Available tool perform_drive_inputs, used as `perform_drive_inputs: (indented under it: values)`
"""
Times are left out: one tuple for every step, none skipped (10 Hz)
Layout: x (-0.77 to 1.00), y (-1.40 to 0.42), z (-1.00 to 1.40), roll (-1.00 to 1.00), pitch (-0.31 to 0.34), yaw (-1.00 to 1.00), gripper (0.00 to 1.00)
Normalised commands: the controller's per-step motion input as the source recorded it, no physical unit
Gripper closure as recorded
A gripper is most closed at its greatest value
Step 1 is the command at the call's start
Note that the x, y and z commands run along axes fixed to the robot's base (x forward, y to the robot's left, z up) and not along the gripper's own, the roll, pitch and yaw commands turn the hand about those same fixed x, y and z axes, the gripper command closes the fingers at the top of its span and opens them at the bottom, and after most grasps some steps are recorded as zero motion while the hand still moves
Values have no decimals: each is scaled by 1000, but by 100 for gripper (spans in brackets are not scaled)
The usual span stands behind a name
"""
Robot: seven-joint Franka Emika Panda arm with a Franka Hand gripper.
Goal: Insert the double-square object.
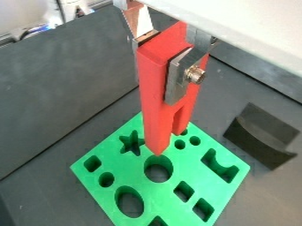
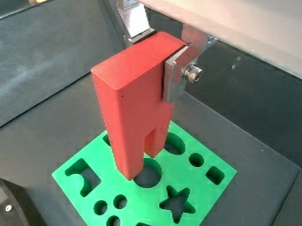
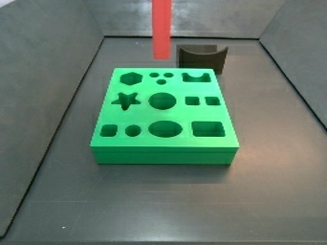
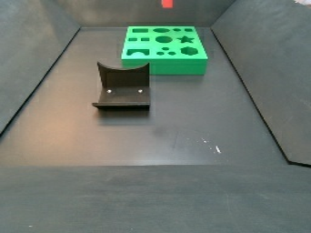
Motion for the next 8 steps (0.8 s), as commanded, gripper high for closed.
perform_drive_inputs:
  values:
    - [446, 0, -491, 59, -7, -726, 100]
    - [460, 0, -494, 59, -9, -714, 100]
    - [480, -3, -497, 61, -6, -700, 100]
    - [509, -11, -503, 66, -7, -671, 100]
    - [531, -11, -511, 70, -6, -654, 100]
    - [534, -11, -500, 64, -4, -649, 100]
    - [471, 0, -366, 0, 0, -709, 100]
    - [360, 0, -143, -40, 0, -820, 100]
